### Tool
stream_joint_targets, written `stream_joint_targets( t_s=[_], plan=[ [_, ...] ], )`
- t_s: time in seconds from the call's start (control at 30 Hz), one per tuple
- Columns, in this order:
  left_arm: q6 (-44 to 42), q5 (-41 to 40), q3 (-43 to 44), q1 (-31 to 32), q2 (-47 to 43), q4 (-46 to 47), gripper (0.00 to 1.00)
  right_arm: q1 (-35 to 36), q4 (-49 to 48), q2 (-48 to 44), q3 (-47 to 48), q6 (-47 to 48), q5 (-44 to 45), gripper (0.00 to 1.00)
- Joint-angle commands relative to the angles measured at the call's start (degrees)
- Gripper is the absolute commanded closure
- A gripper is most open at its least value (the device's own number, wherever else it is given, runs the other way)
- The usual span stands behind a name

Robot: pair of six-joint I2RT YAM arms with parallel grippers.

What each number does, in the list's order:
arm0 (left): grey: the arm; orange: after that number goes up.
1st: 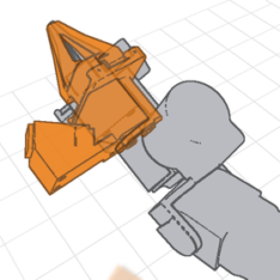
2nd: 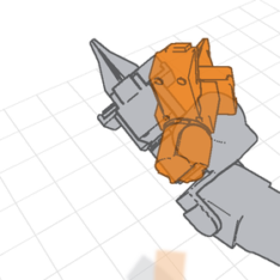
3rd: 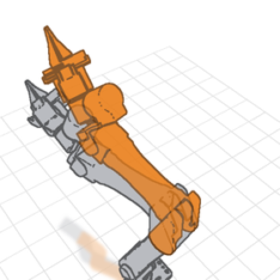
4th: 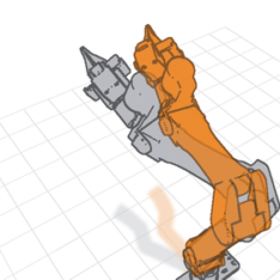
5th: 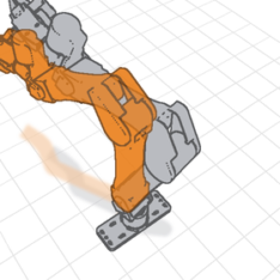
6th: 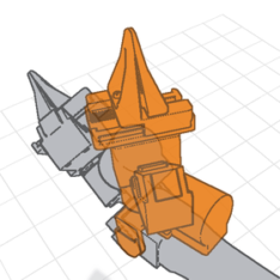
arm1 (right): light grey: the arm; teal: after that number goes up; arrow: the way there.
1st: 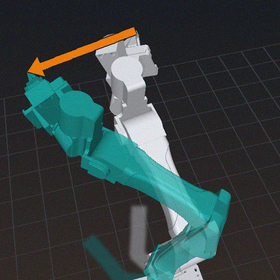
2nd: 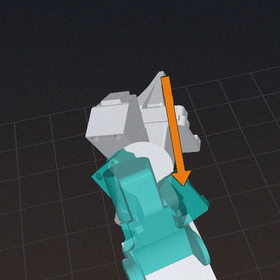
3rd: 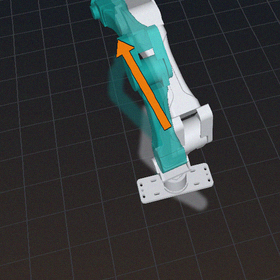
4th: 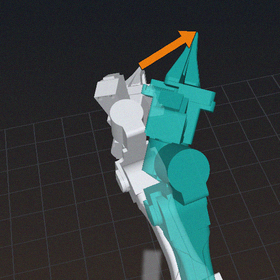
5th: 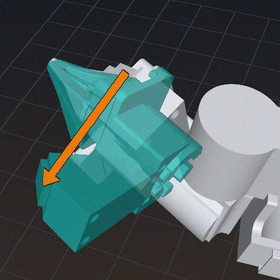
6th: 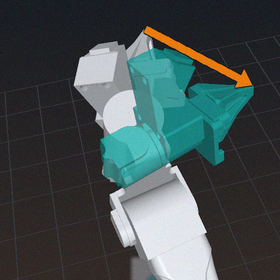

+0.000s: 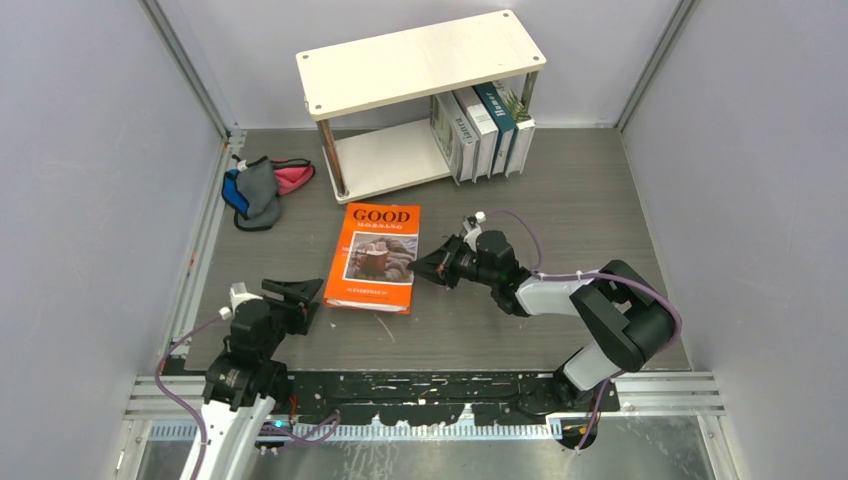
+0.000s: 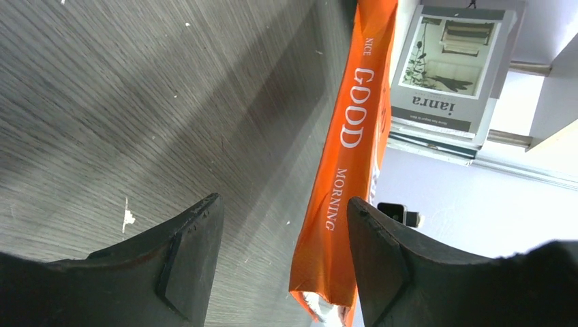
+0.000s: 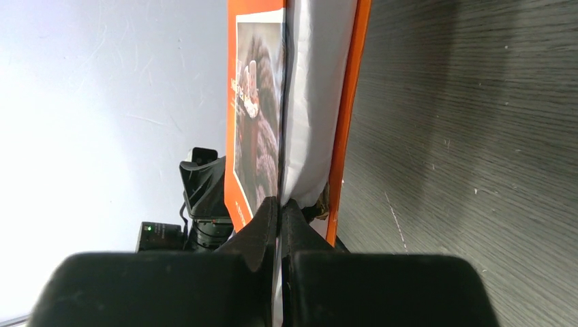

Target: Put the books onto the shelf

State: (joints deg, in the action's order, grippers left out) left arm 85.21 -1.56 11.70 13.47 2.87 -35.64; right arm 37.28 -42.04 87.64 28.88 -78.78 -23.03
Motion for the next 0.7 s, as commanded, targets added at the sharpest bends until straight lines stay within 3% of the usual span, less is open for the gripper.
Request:
stream_joint_targets(
  t_s=[0.0, 0.67],
  plan=[
    [1.5, -3.2, 2.8, -0.4, -2.1, -0.8, 0.34, -0.2, -6.1, 0.0, 0.5, -1.1, -1.4, 0.99],
    [1.6, 3.9, 1.7, -0.4, 2.5, 10.0, 0.33, 1.3, -8.4, 3.9, 3.7, -2.5, -1.4, 0.99]
  ],
)
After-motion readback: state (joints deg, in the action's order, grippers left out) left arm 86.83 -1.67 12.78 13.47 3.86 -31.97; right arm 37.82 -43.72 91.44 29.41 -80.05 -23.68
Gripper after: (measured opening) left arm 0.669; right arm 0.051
